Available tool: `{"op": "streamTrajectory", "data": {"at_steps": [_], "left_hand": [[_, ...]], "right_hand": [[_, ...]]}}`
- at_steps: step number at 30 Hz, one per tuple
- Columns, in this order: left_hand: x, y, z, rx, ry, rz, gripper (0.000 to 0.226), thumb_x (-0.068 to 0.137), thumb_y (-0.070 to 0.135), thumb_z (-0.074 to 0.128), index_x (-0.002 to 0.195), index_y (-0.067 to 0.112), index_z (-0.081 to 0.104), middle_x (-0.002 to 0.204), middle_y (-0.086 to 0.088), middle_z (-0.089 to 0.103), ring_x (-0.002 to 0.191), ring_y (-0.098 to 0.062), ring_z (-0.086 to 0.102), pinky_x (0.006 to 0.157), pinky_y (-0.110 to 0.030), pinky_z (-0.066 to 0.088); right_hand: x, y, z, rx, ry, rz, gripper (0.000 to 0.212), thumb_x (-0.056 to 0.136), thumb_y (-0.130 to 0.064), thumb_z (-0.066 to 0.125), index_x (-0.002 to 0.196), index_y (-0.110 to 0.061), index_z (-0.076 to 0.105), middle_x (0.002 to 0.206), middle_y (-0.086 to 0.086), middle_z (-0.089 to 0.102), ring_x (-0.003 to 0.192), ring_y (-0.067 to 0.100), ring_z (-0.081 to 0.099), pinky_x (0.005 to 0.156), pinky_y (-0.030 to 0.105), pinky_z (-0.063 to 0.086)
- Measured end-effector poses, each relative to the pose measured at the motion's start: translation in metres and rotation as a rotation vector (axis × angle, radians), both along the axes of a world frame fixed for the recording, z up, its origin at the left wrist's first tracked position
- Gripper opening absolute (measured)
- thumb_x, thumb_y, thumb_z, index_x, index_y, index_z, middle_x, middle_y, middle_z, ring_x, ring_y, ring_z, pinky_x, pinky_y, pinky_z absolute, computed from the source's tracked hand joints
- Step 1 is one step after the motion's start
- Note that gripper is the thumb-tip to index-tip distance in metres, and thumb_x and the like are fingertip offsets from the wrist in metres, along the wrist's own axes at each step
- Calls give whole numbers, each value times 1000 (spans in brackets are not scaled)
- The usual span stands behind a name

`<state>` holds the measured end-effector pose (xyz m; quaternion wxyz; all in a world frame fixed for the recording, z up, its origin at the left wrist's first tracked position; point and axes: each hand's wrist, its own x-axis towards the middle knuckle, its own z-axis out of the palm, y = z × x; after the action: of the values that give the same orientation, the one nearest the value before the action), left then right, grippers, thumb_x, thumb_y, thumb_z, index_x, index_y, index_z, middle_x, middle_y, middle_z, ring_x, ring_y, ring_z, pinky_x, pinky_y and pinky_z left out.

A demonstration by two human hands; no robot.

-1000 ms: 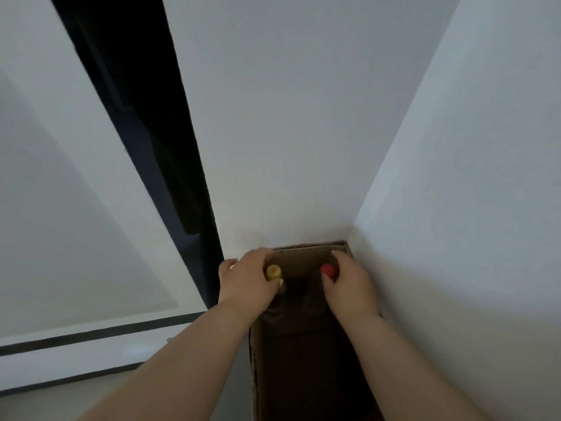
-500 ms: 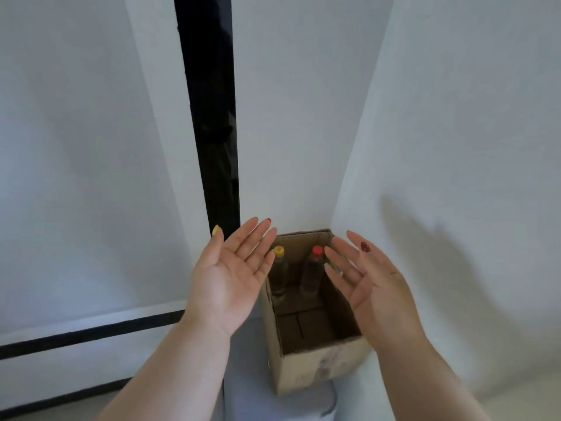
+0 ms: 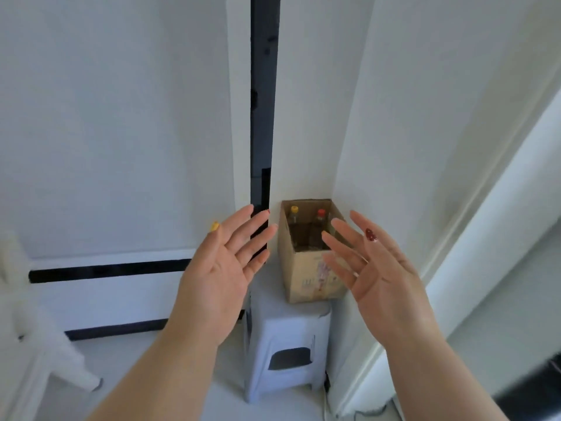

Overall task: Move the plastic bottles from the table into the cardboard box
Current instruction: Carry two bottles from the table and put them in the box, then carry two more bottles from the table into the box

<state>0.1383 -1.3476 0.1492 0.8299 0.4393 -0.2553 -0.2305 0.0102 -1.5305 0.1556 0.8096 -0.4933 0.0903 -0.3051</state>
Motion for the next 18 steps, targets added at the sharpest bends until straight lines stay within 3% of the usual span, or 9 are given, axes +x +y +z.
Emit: {"op": "streamTrajectory", "data": {"at_steps": [5,15,18], "left_hand": [[-75,97,22,17,-101,51,57,96,50,37,142,20,53,142,-2,63,132,-23,57,104,-43,39],[-187,306,11,52,-216,-15,55,97,49,35,143,23,52,140,3,64,130,-20,60,105,-43,39],[-223,362,12,57,-223,-40,54,97,49,35,141,24,53,139,5,65,129,-18,60,104,-43,40]], "right_hand": [[-80,102,22,-65,-4,-6,40,88,-23,58,127,-19,66,129,10,68,119,32,64,105,56,43],[-207,327,12,-85,-17,-94,34,97,-17,51,128,-19,64,129,10,68,119,32,64,103,55,45],[-249,390,14,-84,10,-119,38,93,-22,57,130,-18,62,129,10,68,118,31,65,103,56,45]]}}
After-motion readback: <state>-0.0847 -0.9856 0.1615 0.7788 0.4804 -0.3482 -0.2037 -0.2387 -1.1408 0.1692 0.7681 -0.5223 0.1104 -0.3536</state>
